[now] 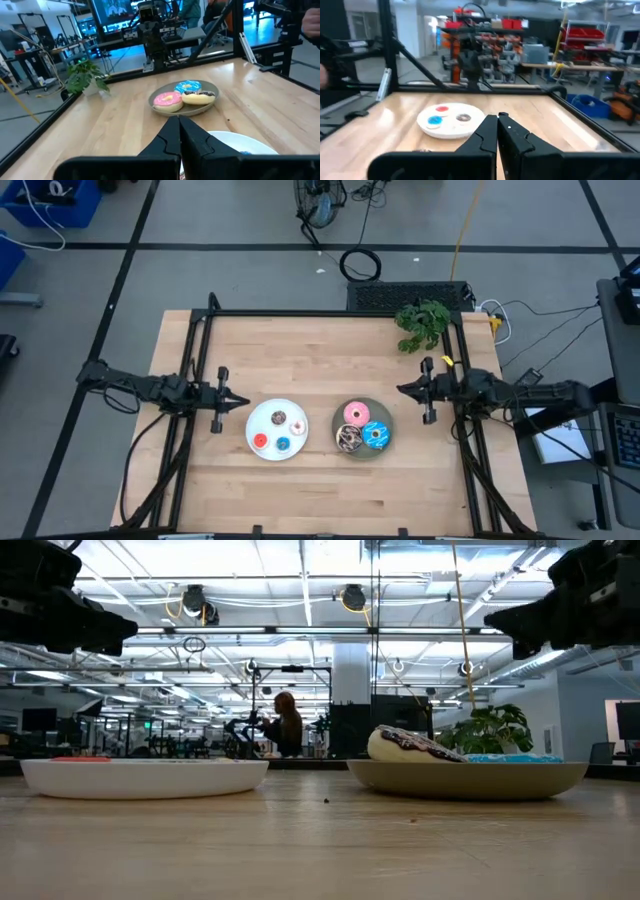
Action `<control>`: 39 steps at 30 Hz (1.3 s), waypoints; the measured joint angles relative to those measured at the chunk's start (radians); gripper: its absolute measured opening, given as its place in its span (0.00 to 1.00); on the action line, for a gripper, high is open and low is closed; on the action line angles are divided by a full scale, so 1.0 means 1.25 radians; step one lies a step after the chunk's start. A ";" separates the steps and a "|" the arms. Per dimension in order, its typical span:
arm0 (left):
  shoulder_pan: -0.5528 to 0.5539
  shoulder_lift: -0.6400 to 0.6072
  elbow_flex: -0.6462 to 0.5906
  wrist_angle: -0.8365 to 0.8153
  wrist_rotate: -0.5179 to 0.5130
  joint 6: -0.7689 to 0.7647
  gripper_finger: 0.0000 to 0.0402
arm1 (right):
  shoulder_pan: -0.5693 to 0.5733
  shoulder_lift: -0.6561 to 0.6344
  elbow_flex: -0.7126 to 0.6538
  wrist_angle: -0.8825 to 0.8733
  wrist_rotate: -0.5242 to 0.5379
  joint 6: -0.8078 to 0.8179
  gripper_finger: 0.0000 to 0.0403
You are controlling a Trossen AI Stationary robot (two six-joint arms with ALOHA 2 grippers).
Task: Pick & Place donuts
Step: Return to home position
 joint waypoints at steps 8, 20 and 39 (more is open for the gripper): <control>0.000 0.000 0.000 -0.004 -0.004 0.004 0.00 | 0.001 -0.133 -0.001 -0.098 -0.057 0.005 0.00; 0.000 0.031 0.000 -0.006 -0.007 -0.015 0.00 | 0.001 -0.184 0.001 -0.165 -0.057 0.008 0.00; 0.000 0.037 -0.001 0.013 -0.015 -0.052 0.05 | 0.001 -0.182 0.000 -0.155 -0.055 0.004 0.00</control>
